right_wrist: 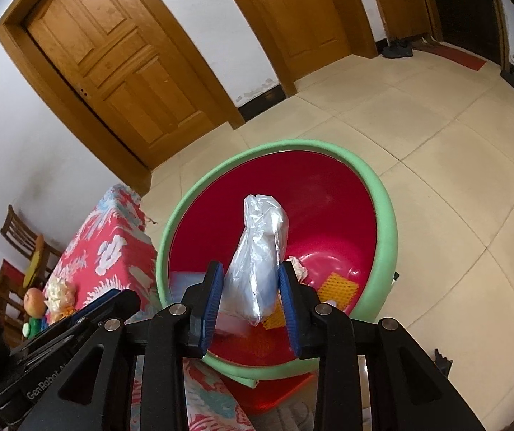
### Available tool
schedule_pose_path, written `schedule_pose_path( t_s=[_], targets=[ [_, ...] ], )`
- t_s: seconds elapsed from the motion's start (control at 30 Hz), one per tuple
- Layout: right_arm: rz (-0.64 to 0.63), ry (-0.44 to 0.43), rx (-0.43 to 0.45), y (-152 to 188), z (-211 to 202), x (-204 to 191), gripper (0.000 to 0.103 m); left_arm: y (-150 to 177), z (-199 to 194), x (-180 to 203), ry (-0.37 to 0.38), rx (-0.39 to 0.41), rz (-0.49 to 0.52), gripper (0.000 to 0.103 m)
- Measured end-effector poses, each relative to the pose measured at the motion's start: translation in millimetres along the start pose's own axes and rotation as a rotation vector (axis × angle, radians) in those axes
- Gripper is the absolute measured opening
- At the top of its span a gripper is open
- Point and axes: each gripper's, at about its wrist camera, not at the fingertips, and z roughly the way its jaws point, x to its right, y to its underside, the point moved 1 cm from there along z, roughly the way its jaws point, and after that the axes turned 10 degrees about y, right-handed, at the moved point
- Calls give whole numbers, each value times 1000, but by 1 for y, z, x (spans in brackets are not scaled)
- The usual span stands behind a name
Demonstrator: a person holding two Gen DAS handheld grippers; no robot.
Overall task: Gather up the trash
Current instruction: 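Open the left tool to drop the teal box while the right tool releases the plastic bag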
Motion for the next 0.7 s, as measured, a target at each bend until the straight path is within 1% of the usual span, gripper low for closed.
schedule_pose_path(
  t_s=[0.13,0.4,0.7],
  targets=[
    [1,-2,3,0,0,1,39,1,-2,-2,-8,1,-12,28],
    [-6,-6,10,1,-6,-2,39,3,-12,-6,-20,19,-29,28],
    [-26,-14,32,4,-19,-14,40,9,-35,-14,-39,52,-57,29]
  ],
)
